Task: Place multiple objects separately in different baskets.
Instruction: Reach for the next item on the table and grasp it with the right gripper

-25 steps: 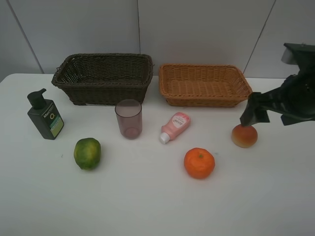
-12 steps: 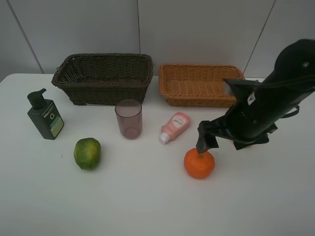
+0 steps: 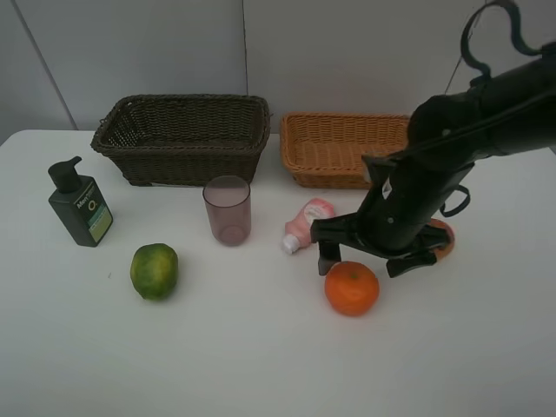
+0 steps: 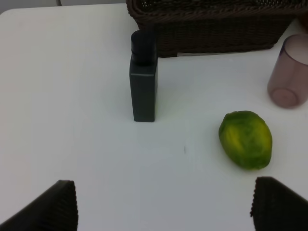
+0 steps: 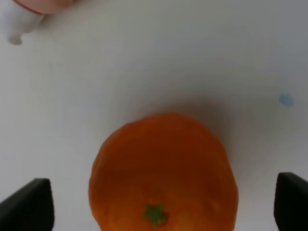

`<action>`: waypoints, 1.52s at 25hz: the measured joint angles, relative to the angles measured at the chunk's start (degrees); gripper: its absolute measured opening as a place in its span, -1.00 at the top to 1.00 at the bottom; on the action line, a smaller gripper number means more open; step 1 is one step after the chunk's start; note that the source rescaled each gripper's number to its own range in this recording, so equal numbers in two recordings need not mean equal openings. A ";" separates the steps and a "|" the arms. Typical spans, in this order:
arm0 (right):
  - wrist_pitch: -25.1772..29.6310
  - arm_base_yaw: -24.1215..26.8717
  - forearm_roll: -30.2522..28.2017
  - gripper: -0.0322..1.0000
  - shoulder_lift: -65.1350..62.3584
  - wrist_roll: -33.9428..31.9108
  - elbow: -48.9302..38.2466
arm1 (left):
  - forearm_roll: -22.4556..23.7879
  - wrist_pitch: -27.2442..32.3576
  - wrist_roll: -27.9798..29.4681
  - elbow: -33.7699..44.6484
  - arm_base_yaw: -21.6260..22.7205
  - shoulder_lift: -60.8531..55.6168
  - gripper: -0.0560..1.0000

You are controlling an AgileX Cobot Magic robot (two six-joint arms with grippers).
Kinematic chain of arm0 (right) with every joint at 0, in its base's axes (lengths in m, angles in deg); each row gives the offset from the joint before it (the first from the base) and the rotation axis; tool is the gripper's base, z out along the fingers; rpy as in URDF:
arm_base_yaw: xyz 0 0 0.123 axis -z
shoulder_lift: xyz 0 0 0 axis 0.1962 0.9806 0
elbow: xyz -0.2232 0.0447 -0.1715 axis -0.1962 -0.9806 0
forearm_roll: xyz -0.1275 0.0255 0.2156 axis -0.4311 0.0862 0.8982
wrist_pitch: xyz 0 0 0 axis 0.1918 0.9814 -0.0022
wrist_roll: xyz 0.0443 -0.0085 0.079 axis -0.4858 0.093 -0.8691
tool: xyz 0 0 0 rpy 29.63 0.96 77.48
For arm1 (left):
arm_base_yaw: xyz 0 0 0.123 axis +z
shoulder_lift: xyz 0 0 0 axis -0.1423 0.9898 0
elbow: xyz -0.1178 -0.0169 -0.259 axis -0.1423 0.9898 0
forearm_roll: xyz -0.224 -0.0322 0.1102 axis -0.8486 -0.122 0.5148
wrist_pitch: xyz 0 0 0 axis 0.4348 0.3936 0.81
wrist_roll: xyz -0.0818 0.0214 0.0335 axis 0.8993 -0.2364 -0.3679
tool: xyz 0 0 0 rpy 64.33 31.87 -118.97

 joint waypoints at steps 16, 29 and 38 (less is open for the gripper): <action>-3.40 -1.22 -2.96 -0.99 5.81 -5.98 0.36 | 0.00 0.00 0.00 0.00 0.00 0.00 -0.88; -3.09 -1.97 -2.84 -0.35 8.64 -6.07 0.36 | 0.00 0.00 0.00 0.00 0.00 0.00 -0.88; -2.04 -1.97 -2.97 0.04 8.64 -6.07 0.36 | 0.00 0.00 0.00 0.00 0.00 0.00 -0.88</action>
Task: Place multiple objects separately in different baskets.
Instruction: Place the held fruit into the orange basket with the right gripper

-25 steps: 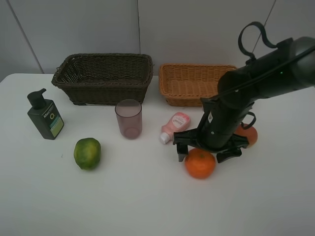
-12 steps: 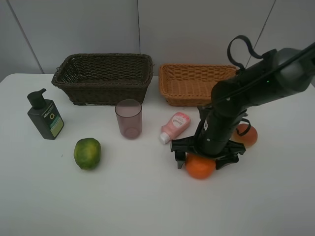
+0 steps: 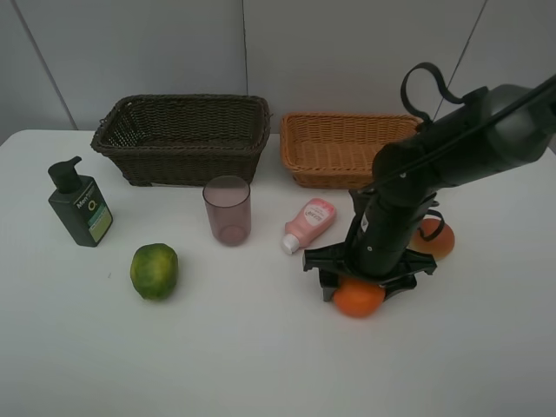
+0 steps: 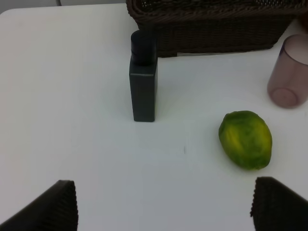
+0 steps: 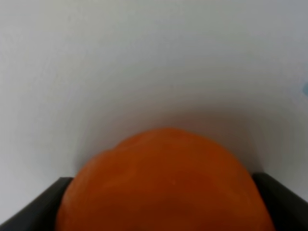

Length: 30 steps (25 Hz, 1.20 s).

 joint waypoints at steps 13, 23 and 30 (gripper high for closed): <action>2.20 0.00 0.00 0.04 0.00 0.00 0.00 | 0.00 0.00 0.00 0.00 0.00 0.00 -0.88; 7.76 0.00 -0.27 0.04 -2.88 4.55 1.56 | 0.00 0.00 0.00 0.00 0.00 0.00 -0.88; 21.38 0.00 -4.87 0.04 -4.06 10.63 11.26 | 0.00 0.00 0.00 0.00 0.00 0.00 -0.88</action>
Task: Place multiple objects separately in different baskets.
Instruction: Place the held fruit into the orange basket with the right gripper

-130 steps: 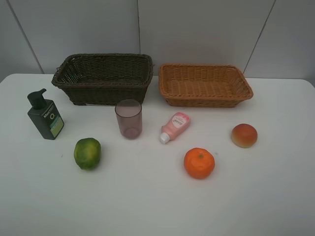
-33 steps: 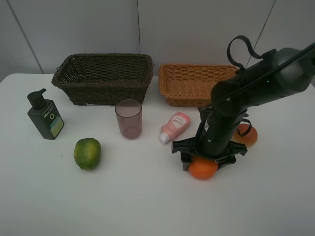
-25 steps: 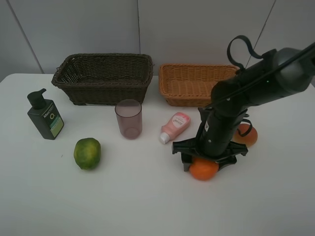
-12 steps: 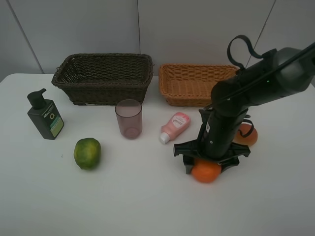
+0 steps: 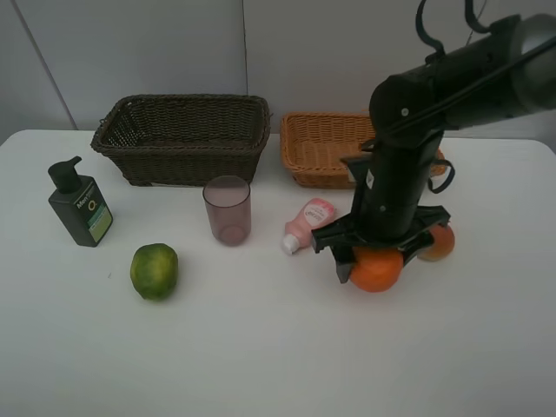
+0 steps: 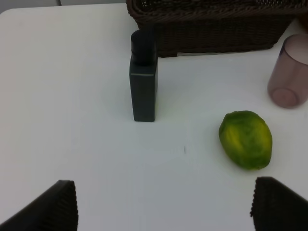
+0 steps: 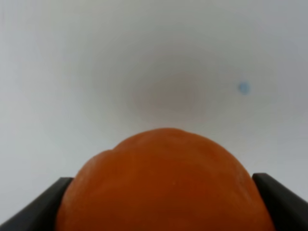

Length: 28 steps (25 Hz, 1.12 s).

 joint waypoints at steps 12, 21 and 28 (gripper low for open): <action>9.84 0.10 -6.54 0.05 0.40 4.32 18.58 | 0.00 0.00 0.00 0.00 0.00 0.00 -0.88; 9.58 6.26 -7.68 0.05 6.30 5.54 28.93 | 0.00 0.00 0.00 0.00 0.00 0.00 -0.88; 2.01 10.99 -8.46 0.05 12.93 5.67 33.65 | 0.00 0.00 0.00 0.00 0.00 0.00 -0.88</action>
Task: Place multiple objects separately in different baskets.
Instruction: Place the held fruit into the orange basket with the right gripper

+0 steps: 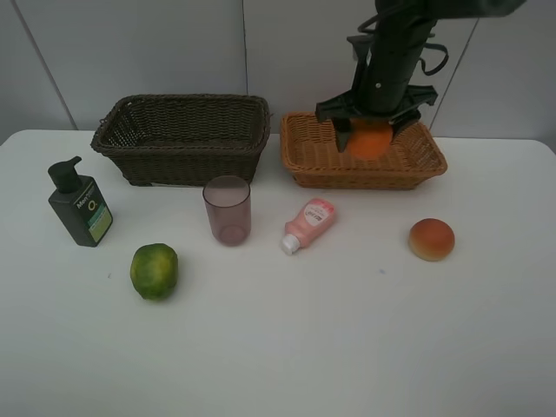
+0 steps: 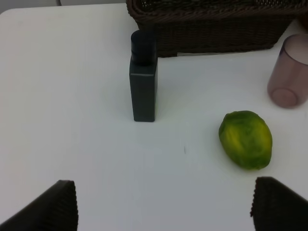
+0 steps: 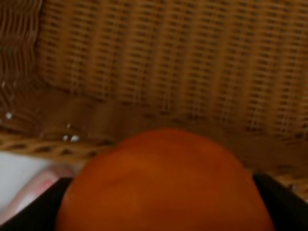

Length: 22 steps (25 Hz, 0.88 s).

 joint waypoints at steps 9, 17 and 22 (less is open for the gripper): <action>-15.97 4.10 -0.69 0.05 5.45 0.00 1.54 | 0.00 0.00 0.00 0.00 0.00 0.00 -0.88; -23.86 4.98 -0.59 0.05 11.25 0.00 1.56 | 0.00 0.00 0.00 0.00 0.00 0.00 -0.88; -26.40 4.98 -0.59 0.05 13.20 0.00 1.56 | 0.00 0.00 0.00 0.00 0.00 0.00 -0.88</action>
